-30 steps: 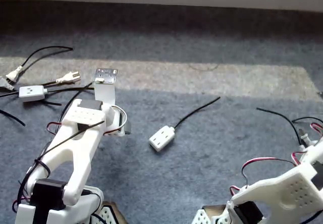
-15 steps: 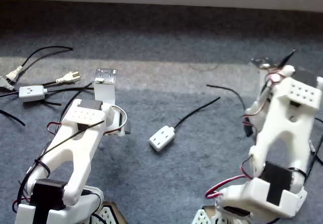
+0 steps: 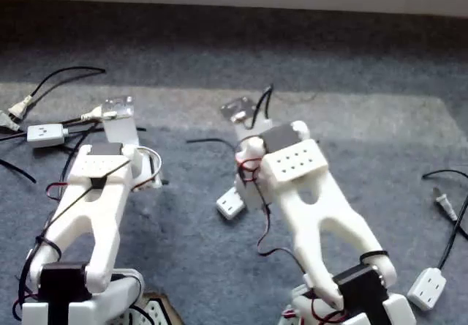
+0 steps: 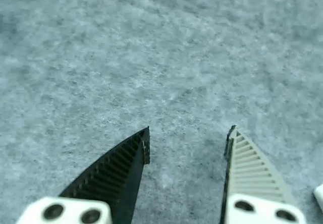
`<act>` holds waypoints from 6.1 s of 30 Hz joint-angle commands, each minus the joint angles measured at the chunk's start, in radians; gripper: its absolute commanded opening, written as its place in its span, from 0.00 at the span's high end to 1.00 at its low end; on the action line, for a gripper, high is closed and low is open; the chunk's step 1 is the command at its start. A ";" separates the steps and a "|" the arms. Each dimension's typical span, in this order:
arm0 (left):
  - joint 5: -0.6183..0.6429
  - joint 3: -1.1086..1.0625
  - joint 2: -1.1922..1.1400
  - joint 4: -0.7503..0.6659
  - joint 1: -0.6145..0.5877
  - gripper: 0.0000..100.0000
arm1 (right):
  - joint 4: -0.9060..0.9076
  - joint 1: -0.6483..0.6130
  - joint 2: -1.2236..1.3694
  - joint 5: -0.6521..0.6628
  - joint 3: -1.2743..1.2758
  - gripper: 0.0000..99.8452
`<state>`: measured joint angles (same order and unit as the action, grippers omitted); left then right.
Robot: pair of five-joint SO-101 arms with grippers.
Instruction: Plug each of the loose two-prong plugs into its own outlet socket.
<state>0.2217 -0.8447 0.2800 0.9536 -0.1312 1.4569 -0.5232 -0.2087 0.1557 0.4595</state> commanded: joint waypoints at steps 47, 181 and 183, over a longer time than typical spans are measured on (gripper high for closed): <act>0.276 0.186 0.033 0.198 0.180 0.75 | 0.303 0.966 0.084 0.445 -0.361 0.85; -0.664 -0.188 0.028 -0.397 -0.323 0.81 | 0.148 1.481 0.076 0.859 0.013 0.85; -0.605 -0.189 0.024 -0.397 -0.328 0.81 | 0.148 1.481 0.076 0.858 0.012 0.85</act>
<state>-0.4488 -1.0365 0.2908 0.5608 -0.4304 1.6011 0.9482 -0.0844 1.0027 0.4749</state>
